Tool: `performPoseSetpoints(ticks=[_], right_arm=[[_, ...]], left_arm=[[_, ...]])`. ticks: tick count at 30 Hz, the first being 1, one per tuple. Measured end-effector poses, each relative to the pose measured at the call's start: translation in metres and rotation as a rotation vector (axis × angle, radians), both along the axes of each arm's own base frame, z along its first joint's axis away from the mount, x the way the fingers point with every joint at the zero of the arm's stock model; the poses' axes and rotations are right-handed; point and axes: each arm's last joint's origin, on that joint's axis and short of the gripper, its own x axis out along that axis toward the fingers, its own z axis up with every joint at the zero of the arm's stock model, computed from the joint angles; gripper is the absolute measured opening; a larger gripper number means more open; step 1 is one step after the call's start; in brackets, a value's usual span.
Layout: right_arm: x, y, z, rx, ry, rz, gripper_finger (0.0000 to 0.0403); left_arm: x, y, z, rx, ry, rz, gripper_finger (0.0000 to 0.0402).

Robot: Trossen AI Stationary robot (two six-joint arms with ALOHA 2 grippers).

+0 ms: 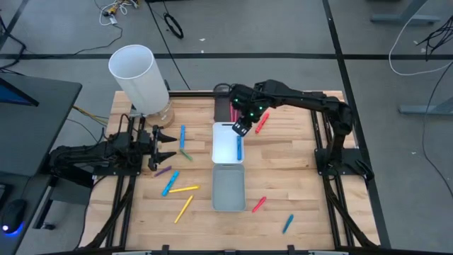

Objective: Pick & Place Markers
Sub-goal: Put the red highlighter pen into the white bin

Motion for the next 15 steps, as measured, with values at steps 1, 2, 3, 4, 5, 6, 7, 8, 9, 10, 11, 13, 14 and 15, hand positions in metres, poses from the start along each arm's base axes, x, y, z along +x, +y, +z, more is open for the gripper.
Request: performPoseSetpoints(ticks=[1, 2, 3, 4, 5, 6, 7, 8, 9, 10, 11, 13, 14, 15], right_arm=[[-0.001, -0.003, 0.000, -0.005, 0.005, 0.012, 0.0157], [-0.003, -0.006, 0.000, -0.011, 0.011, 0.024, 0.0157], [-0.005, -0.009, -0.001, -0.014, 0.019, 0.036, 0.0157], [-0.007, -0.012, -0.001, -0.017, 0.029, 0.044, 0.0157], [-0.008, -0.015, -0.001, -0.019, 0.038, 0.055, 0.0157], [-0.010, -0.018, -0.001, -0.023, 0.047, 0.072, 0.0157], [-0.012, -0.021, -0.001, -0.026, 0.058, 0.088, 0.0157], [-0.015, -0.023, -0.001, -0.027, 0.071, 0.104, 0.0157], [-0.018, -0.025, -0.001, -0.029, 0.082, 0.121, 0.0157], [-0.021, -0.027, 0.001, -0.033, 0.085, 0.133, 0.0157], [-0.024, -0.029, 0.003, -0.035, 0.087, 0.139, 0.0157], [-0.030, -0.034, 0.008, -0.045, 0.081, 0.147, 0.0158], [-0.033, -0.036, 0.011, -0.052, 0.075, 0.151, 0.0159], [-0.036, -0.039, 0.012, -0.060, 0.070, 0.162, 0.0160]], left_arm=[[0.000, 0.000, 0.000, 0.000, 0.001, 0.000, 0.0288], [0.000, 0.000, 0.000, 0.000, 0.000, 0.000, 0.0288], [0.000, 0.000, 0.000, 0.000, 0.000, 0.000, 0.0288], [0.000, 0.000, 0.000, 0.000, 0.000, 0.000, 0.0288], [0.000, 0.000, 0.000, 0.000, 0.000, 0.000, 0.0288], [0.000, 0.000, 0.000, 0.000, 0.000, 0.000, 0.0288], [0.000, 0.000, 0.000, 0.000, 0.000, 0.000, 0.0288], [0.000, 0.000, 0.000, 0.000, 0.000, 0.000, 0.0288], [0.000, 0.000, 0.000, 0.000, 0.000, 0.000, 0.0288], [0.000, 0.000, 0.000, 0.000, 0.000, 0.000, 0.0288], [0.000, 0.000, 0.000, 0.000, 0.000, 0.000, 0.0288], [0.000, 0.000, 0.000, 0.000, 0.000, 0.000, 0.0288], [0.000, 0.000, 0.000, 0.000, 0.000, 0.000, 0.0288], [0.000, 0.000, 0.000, 0.000, 0.000, 0.000, 0.0288]])
